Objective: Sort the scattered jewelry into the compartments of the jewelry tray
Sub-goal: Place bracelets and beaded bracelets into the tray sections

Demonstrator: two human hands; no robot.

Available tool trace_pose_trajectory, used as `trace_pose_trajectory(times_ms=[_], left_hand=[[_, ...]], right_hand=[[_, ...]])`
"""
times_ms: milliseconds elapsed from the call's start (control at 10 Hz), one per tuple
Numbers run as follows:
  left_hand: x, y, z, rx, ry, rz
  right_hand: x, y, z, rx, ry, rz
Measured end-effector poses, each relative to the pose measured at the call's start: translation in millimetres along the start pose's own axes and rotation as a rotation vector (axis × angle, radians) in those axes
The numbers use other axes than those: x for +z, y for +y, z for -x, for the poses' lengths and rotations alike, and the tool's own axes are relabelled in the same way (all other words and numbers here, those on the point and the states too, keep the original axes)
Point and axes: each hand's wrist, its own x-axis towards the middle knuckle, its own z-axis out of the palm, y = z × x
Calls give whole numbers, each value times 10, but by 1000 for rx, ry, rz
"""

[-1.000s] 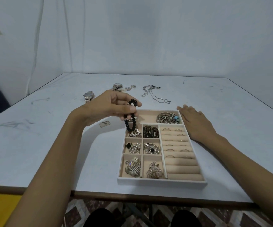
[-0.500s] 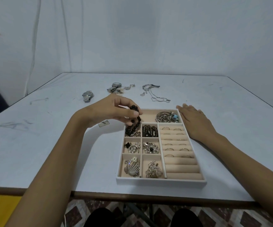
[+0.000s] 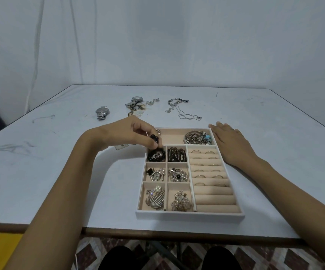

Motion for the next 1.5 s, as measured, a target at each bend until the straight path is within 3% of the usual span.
trace_pose_trajectory(times_ms=[600,1100,1400,1500], left_hand=[[-1,55,35,64,29,2],[10,2,-17,46,28,-136],[3,-18,-12,70,50,-47],[-43,-62,-38,58,202,-24]], right_hand=[[0,8,-4,-12,10,11],[11,14,-11,-7,13,2],[25,27,-32,-14,14,9],[30,30,-33,-20,14,0]])
